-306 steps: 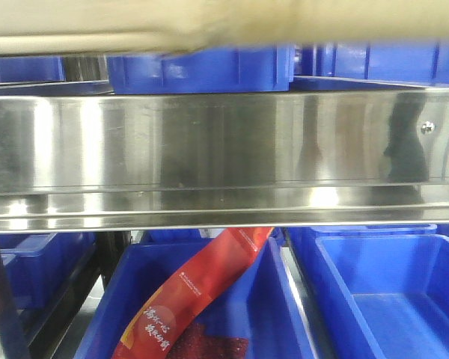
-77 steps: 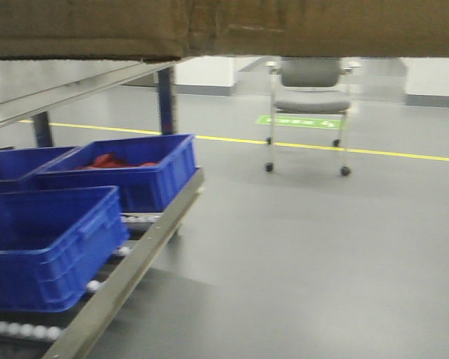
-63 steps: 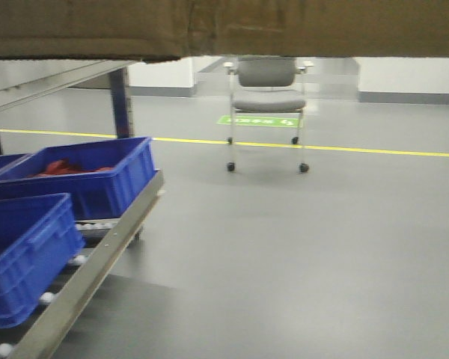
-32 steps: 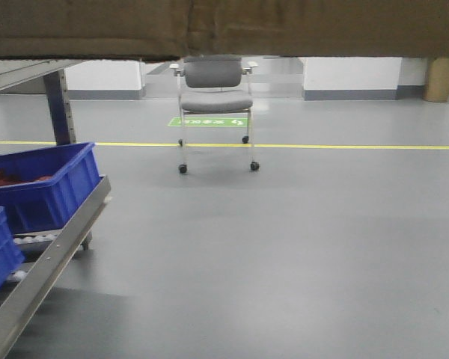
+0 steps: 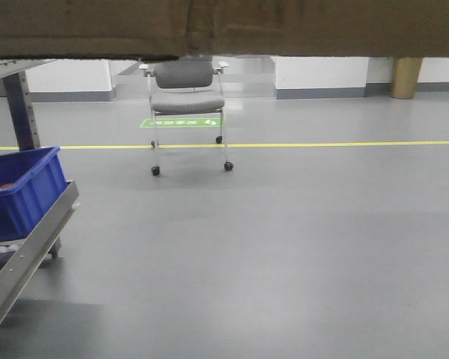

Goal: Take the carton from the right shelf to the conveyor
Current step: 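Hold the carton with both grippers while the base turns away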

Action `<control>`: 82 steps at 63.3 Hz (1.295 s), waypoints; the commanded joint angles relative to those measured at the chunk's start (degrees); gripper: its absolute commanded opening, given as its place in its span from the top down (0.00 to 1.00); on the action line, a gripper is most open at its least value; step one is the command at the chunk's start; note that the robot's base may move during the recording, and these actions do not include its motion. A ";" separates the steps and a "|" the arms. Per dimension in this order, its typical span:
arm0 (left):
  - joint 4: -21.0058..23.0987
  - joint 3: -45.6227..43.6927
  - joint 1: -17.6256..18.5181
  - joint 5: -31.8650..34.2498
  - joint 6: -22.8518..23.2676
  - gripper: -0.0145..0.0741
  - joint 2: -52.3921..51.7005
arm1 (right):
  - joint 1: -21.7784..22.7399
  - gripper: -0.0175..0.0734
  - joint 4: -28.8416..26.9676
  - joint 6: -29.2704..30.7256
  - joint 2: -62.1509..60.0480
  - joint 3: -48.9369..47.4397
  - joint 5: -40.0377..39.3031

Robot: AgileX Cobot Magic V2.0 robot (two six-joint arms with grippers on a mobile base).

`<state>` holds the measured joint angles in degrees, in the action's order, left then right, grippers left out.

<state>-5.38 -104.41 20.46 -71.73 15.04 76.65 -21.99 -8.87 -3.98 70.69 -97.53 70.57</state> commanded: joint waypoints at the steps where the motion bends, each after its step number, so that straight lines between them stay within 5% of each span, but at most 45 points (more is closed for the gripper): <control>1: -2.97 -0.30 -0.08 1.77 0.10 0.86 -0.58 | 0.14 0.88 0.66 1.05 -1.13 -0.19 -0.95; 82: -3.12 -0.30 -0.08 1.77 0.10 0.86 -0.58 | 0.14 0.88 0.53 1.05 -1.03 -0.19 -1.77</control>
<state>-5.49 -104.41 20.46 -71.73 15.04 76.65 -21.99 -8.98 -3.98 70.69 -97.53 70.45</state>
